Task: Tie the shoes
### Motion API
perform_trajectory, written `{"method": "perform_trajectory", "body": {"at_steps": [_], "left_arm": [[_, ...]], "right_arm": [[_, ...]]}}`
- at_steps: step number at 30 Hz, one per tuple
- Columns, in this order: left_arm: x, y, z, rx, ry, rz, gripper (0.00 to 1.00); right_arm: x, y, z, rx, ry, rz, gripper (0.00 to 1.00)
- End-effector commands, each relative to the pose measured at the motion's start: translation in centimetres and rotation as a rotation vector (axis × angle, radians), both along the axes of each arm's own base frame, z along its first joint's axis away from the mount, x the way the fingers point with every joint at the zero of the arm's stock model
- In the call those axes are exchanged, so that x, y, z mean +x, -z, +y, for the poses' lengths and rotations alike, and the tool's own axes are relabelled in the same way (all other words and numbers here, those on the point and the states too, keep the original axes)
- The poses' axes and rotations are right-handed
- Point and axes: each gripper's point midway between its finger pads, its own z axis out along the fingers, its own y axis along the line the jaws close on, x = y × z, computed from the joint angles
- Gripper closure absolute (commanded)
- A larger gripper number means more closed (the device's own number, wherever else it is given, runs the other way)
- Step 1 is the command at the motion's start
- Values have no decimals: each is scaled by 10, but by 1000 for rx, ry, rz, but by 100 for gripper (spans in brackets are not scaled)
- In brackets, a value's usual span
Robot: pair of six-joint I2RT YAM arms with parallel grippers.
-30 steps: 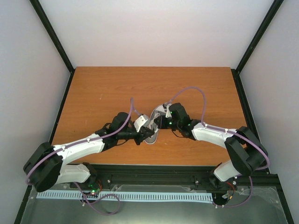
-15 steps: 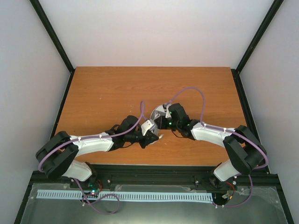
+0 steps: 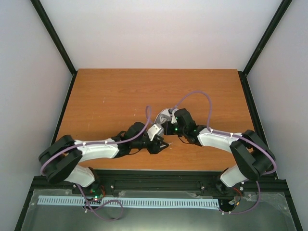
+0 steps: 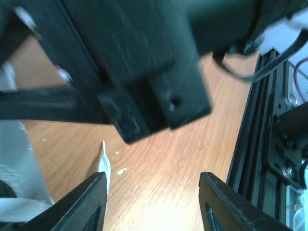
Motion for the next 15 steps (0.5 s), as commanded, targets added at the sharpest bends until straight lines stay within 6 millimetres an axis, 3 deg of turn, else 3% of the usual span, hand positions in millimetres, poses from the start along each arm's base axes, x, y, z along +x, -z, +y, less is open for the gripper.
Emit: {"method": "perform_trajectory", "body": {"at_steps": [1, 5, 9, 15], "left_arm": [[13, -31, 16, -8, -105, -102, 43], [22, -40, 46, 25, -221, -133, 37], [40, -63, 69, -25, -346, -105, 33], [74, -85, 65, -103, -446, 25, 40]], "right_arm": [[2, -13, -5, -13, -18, -114, 97], [0, -15, -7, -33, -50, -166, 97], [-4, -15, -8, -45, -85, -204, 97], [-12, -12, -9, -47, -139, -253, 97]]}}
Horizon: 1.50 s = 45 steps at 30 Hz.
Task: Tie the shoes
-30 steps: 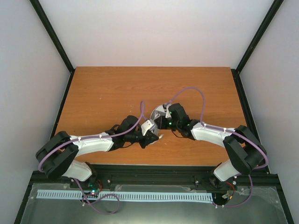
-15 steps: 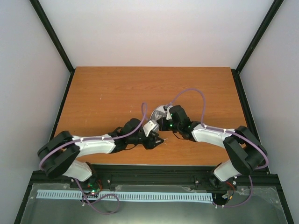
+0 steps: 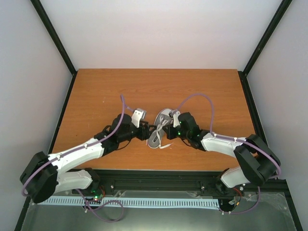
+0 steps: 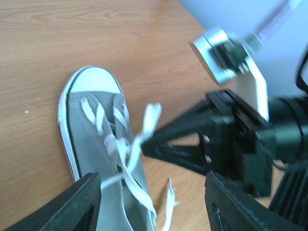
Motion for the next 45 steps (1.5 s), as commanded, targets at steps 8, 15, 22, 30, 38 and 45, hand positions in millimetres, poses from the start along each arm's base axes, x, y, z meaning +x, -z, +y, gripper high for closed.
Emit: {"method": "perform_trajectory", "body": {"at_steps": [8, 15, 22, 30, 38, 45], "left_arm": [[45, -26, -46, -171, 13, 172, 45], [50, -6, -63, -158, 48, 248, 57], [57, 15, -67, -121, 34, 301, 64], [55, 19, -69, -122, 49, 309, 93], [56, 15, -60, -115, 6, 278, 99], [55, 12, -56, -116, 3, 263, 99]], "right_arm": [[-10, -7, 5, -2, -118, -116, 97], [-9, -9, 6, -4, -124, -129, 97], [-9, -9, 7, -3, -128, -129, 97], [-6, -9, 5, -7, -106, -132, 97], [-14, -15, -11, -36, -72, -126, 49], [-48, -2, -13, 65, -97, -44, 43]]}}
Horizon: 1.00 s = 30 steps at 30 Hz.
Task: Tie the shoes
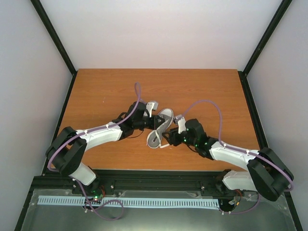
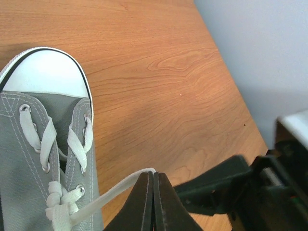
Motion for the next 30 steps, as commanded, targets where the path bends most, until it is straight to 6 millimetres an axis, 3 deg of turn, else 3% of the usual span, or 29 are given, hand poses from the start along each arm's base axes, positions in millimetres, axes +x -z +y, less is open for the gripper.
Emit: {"method": "perform_trajectory", "body": {"at_steps": [1, 5, 10, 22, 26, 30], "left_arm": [[3, -12, 1, -17, -5, -37, 99], [2, -10, 1, -17, -1, -27, 99], [0, -9, 2, -15, -2, -23, 99], [-1, -8, 2, -13, 3, -18, 99], [-1, -9, 3, -14, 2, -30, 99], [-7, -14, 3, -35, 33, -61, 99]], "right_arm": [[-23, 18, 4, 57, -28, 84, 45], [-32, 27, 21, 70, -83, 115, 54], [-28, 34, 34, 56, -111, 118, 62], [-19, 50, 41, -2, -124, 97, 79], [-17, 50, 37, -7, -92, 95, 97], [-9, 51, 17, -61, 10, 83, 97]]}}
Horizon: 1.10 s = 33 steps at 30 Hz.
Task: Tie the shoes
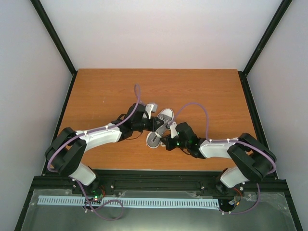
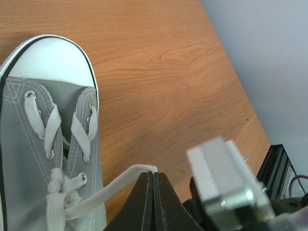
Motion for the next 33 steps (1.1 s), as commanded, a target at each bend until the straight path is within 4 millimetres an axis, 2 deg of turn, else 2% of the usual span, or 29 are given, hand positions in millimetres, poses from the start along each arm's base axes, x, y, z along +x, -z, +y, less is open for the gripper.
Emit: {"method": "perform_trajectory", "body": {"at_steps": [1, 7, 12, 17, 25, 33], "left_arm": [[-5, -20, -1, -49, 48, -77, 99], [-29, -16, -9, -76, 195, -84, 99], [-44, -6, -6, -45, 265, -81, 99], [-54, 9, -3, 19, 311, -71, 99], [-67, 30, 3, 164, 351, -69, 99], [-75, 31, 8, 170, 352, -48, 95]], "right_arm": [[15, -11, -16, -39, 109, -60, 97], [28, -16, -35, -51, 185, -22, 97], [42, -31, -38, -42, 202, -28, 97], [47, -48, -32, -19, 179, -56, 97], [37, -60, -13, 35, 49, -63, 97], [37, -50, -8, 5, 22, -30, 97]]}}
